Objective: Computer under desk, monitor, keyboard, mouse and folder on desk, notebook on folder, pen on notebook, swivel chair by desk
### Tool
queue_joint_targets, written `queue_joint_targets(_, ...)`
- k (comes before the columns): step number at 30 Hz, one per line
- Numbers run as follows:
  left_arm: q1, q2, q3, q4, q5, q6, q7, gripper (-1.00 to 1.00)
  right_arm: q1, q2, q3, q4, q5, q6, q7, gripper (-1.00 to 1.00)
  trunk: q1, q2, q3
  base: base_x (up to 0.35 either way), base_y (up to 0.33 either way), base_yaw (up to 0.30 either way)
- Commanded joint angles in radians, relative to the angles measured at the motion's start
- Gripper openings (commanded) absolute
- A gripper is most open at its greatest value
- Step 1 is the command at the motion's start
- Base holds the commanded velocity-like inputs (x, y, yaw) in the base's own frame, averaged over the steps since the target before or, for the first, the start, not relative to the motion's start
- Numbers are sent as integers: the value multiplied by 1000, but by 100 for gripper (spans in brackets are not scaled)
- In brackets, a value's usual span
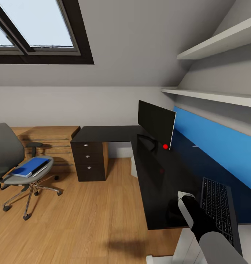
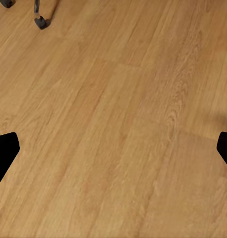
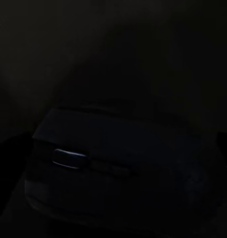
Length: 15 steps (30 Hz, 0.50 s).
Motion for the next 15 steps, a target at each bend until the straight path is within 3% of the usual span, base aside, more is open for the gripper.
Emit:
queue_joint_targets(1, -1, 0, 0, 0, 10, -5, -1, 100, 0, 0, 0, 3, -32, -1, -7, -100, 0, 0, -1, 0, 0, 0)
queue_joint_targets(15, 0, 0, -1, 2, 7, -5, -3, 100, 0, 0, 0, 3, -32, -2, -6, -100, 0, 0, -1, 0, 0, 0)
